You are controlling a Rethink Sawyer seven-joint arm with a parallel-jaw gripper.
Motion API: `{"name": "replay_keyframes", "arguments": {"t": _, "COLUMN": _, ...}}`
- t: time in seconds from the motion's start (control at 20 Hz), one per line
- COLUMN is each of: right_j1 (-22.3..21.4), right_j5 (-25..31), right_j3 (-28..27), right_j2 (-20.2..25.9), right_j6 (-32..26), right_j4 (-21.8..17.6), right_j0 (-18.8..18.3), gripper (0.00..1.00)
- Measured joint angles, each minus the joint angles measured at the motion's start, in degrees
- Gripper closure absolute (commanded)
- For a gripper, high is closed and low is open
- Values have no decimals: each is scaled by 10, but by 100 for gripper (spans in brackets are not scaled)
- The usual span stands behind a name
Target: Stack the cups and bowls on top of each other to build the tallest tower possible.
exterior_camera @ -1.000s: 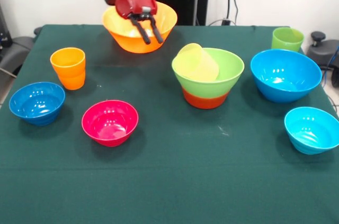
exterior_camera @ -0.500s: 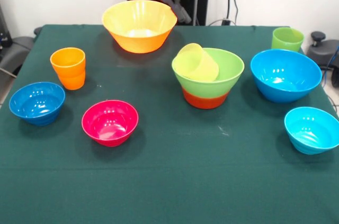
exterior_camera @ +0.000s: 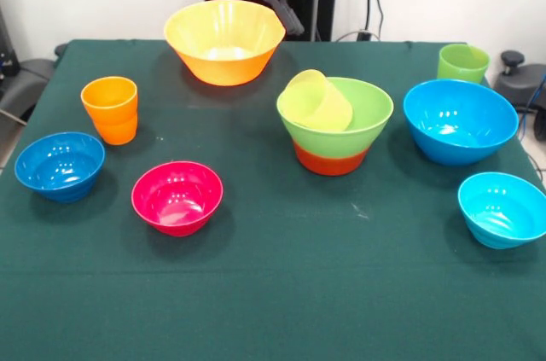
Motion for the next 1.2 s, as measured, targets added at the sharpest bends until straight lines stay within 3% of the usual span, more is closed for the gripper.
{"name": "replay_keyframes", "arguments": {"t": 0.25, "right_j1": 19, "right_j5": 45, "right_j3": -1, "right_j2": -20, "right_j6": -17, "right_j4": 0, "right_j0": 32, "gripper": 0}}
{"name": "replay_keyframes", "arguments": {"t": 0.55, "right_j1": 42, "right_j5": 57, "right_j3": -5, "right_j2": -31, "right_j6": -78, "right_j4": 1, "right_j0": 33, "gripper": 0}}
{"name": "replay_keyframes", "arguments": {"t": 1.2, "right_j1": 95, "right_j5": 57, "right_j3": -5, "right_j2": -85, "right_j6": -380, "right_j4": 47, "right_j0": 35, "gripper": 0}}
